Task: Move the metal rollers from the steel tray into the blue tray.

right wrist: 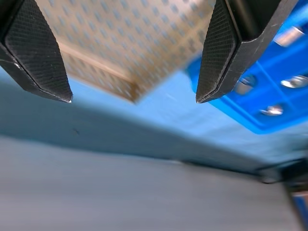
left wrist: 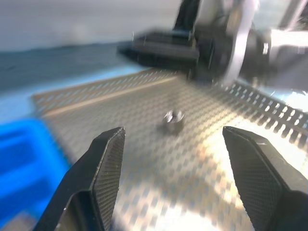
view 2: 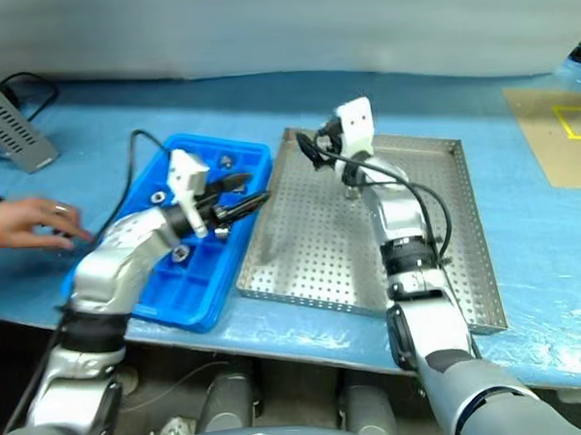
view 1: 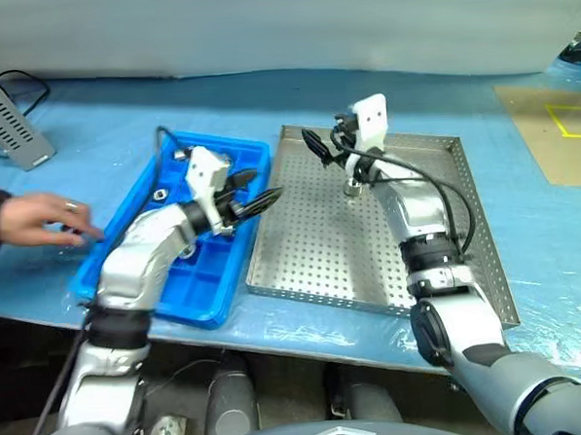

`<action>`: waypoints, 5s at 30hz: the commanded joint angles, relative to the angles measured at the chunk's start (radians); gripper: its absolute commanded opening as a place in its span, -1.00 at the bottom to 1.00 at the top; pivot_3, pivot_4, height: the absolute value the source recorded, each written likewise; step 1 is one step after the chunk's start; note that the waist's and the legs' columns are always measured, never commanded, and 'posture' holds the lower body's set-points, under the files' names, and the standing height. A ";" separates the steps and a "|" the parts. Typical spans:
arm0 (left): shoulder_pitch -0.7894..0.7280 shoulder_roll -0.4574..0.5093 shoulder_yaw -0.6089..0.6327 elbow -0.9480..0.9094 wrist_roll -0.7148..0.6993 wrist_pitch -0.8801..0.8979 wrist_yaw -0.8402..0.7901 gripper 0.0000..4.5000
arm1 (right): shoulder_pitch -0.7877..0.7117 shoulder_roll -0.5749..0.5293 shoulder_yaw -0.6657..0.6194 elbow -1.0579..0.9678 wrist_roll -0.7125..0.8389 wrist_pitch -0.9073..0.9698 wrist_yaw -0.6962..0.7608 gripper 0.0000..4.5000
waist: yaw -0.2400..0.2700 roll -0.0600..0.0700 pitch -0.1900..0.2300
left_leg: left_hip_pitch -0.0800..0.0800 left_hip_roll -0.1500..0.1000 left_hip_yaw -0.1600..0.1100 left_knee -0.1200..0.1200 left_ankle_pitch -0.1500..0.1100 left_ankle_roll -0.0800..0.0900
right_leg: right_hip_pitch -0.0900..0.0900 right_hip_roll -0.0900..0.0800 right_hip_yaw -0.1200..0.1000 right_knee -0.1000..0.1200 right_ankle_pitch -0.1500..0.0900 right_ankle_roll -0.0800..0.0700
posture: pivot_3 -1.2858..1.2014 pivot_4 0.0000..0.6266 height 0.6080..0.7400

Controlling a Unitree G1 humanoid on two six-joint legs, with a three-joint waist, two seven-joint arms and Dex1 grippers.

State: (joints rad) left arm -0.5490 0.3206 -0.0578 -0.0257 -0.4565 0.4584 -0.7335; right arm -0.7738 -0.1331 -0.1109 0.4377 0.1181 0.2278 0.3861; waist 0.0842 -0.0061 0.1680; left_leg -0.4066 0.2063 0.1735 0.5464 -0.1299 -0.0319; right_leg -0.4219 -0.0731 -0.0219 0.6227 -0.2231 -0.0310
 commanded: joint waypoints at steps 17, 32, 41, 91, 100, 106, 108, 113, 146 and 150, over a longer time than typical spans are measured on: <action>-0.041 -0.064 0.027 -0.006 -0.019 0.013 0.039 0.52 | 0.104 0.002 -0.004 -0.030 0.040 -0.001 -0.047 0.92 | -0.058 0.001 0.000 | 0.001 0.001 0.001 0.005 -0.003 0.006 | 0.002 0.000 0.001 0.001 -0.002 -0.004 | -0.07 -0.52 1.00; -0.060 -0.078 0.031 -0.017 0.001 0.024 0.113 0.52 | 0.094 0.030 0.035 0.260 -0.019 -0.185 -0.087 0.92 | -0.047 0.001 0.000 | 0.001 0.001 0.001 0.006 -0.004 0.007 | 0.003 0.000 0.000 0.000 -0.002 -0.004 | -0.06 -0.52 1.00; -0.068 -0.080 0.036 -0.012 0.025 0.028 0.152 0.52 | 0.085 0.031 0.042 0.330 -0.038 -0.238 -0.114 0.36 | -0.046 0.001 0.000 | 0.001 0.001 0.001 0.007 -0.005 0.009 | 0.003 0.000 0.000 0.000 -0.002 -0.004 | -0.06 -0.52 1.00; 0.472 0.498 0.507 -0.415 -0.090 0.103 -0.045 0.52 | -0.140 0.066 0.490 -0.097 0.117 0.275 0.788 -0.27 | 0.044 0.001 0.002 | -0.004 0.002 -0.002 -0.005 -0.003 0.006 | -0.001 0.000 -0.006 -0.008 -0.003 -0.005 | 0.28 -0.52 1.00; 0.491 0.608 0.556 -0.366 -0.155 0.127 -0.171 0.52 | -0.125 0.036 0.543 -0.193 0.151 0.456 0.883 -0.27 | 0.086 0.001 0.002 | -0.001 0.002 -0.002 -0.005 -0.003 0.005 | -0.001 -0.001 -0.003 -0.004 -0.003 -0.004 | 0.27 -0.52 1.00; 0.416 0.566 0.469 -0.339 -0.147 0.119 -0.141 0.52 | -0.128 0.027 0.542 -0.294 0.223 0.690 0.857 -0.27 | 0.093 0.001 0.002 | 0.000 0.002 -0.002 -0.006 -0.002 0.003 | -0.002 0.000 -0.003 -0.003 -0.003 -0.004 | 0.24 -0.52 1.00; 0.403 0.547 0.438 -0.333 -0.137 0.112 -0.131 0.52 | -0.127 0.048 0.526 -0.294 0.249 0.753 0.826 -0.27 | 0.091 0.001 0.002 | 0.000 0.002 -0.002 -0.006 -0.002 0.003 | -0.002 0.000 -0.003 -0.002 -0.003 -0.004 | 0.24 -0.52 1.00; 0.384 0.512 0.407 -0.336 -0.131 0.109 -0.109 0.52 | -0.134 0.097 0.512 -0.263 0.266 0.808 0.746 -0.27 | 0.088 0.001 0.002 | 0.000 0.002 -0.002 -0.006 0.001 -0.002 | -0.003 0.000 -0.003 0.000 -0.003 -0.005 | 0.23 -0.52 1.00; -0.025 0.227 0.052 0.055 0.106 -0.105 -0.043 0.52 | -0.165 -0.059 0.087 -0.365 0.401 0.712 0.524 0.57 | 0.090 -0.001 0.001 | 0.000 0.000 -0.003 -0.002 0.006 -0.010 | 0.001 -0.001 -0.001 0.001 0.000 0.001 | 0.04 -0.52 1.00; -0.194 0.094 -0.060 0.294 0.217 -0.230 -0.063 0.52 | -0.073 -0.096 -0.014 -0.474 0.432 0.744 0.404 0.57 | 0.057 -0.002 0.000 | 0.000 -0.001 -0.003 0.000 0.006 -0.009 | 0.002 -0.001 0.000 0.000 0.004 0.006 | -0.05 -0.52 1.00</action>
State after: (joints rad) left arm -0.6886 0.4326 -0.0801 0.2041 -0.2904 0.2978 -0.7866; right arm -0.8634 -0.2249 -0.0816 0.0270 0.5191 0.9565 0.8411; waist 0.1416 -0.0080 0.1681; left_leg -0.4069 0.2057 0.1707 0.5462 -0.1244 -0.0402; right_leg -0.4198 -0.0735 -0.0220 0.6233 -0.2193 -0.0251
